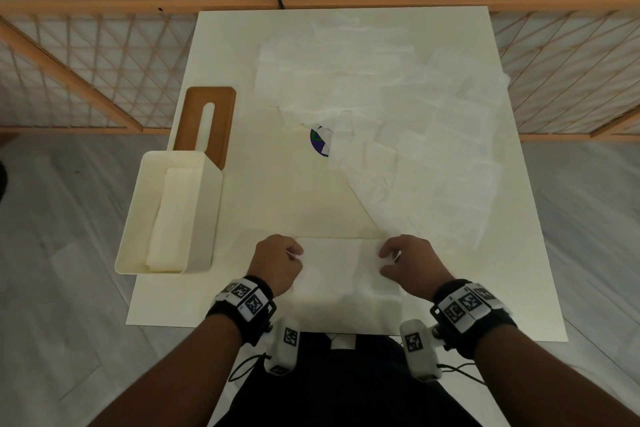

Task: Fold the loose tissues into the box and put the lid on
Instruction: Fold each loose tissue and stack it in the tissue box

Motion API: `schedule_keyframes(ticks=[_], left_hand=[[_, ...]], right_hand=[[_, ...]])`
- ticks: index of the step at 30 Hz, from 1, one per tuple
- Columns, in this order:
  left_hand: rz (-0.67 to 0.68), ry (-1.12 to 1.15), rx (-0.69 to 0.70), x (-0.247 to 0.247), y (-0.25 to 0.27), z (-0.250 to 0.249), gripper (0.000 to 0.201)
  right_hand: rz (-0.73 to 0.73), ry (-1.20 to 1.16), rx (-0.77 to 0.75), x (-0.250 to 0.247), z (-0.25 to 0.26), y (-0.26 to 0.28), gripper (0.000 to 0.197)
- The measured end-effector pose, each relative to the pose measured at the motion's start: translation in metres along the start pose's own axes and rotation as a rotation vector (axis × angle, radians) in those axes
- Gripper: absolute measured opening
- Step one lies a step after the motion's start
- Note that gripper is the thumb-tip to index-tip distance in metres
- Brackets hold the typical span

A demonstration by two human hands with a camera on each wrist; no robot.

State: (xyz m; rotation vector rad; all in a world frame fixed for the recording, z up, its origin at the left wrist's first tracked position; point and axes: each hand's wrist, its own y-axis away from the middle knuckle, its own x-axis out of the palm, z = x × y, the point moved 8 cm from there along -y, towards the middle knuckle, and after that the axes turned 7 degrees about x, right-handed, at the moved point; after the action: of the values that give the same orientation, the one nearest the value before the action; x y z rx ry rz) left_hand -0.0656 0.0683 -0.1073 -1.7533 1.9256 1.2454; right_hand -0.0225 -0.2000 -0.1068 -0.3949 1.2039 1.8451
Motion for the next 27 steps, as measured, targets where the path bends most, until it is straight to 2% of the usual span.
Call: schedule_keyframes(ticks=[5,9,13,16,21,24,27], left_hand=[[-0.008,-0.022,-0.005,-0.003,-0.002,0.004,0.016],[-0.039,-0.021,0.001,-0.013,-0.003,0.001,0.014],[-0.076,-0.022,0.015,-0.023,0.0,-0.008,0.01],[-0.092,-0.022,0.025,-0.028,0.007,-0.015,0.007],[-0.124,0.009,0.017,-0.035,0.016,-0.021,0.008],[-0.128,0.034,0.011,-0.037,0.017,-0.023,0.009],[-0.124,0.053,0.007,-0.038,0.016,-0.029,0.007]], right_hand=[[-0.026,0.009,-0.001,-0.003,-0.003,0.002,0.02],[-0.244,-0.052,-0.02,-0.039,-0.006,-0.01,0.023],[-0.38,0.056,0.034,-0.079,-0.008,-0.041,0.036],[-0.372,0.192,0.05,-0.091,-0.009,-0.063,0.041],[-0.344,0.294,0.047,-0.093,-0.01,-0.079,0.022],[-0.351,0.242,0.033,-0.098,-0.01,-0.081,0.023],[-0.337,0.085,0.061,-0.11,-0.015,-0.082,0.018]])
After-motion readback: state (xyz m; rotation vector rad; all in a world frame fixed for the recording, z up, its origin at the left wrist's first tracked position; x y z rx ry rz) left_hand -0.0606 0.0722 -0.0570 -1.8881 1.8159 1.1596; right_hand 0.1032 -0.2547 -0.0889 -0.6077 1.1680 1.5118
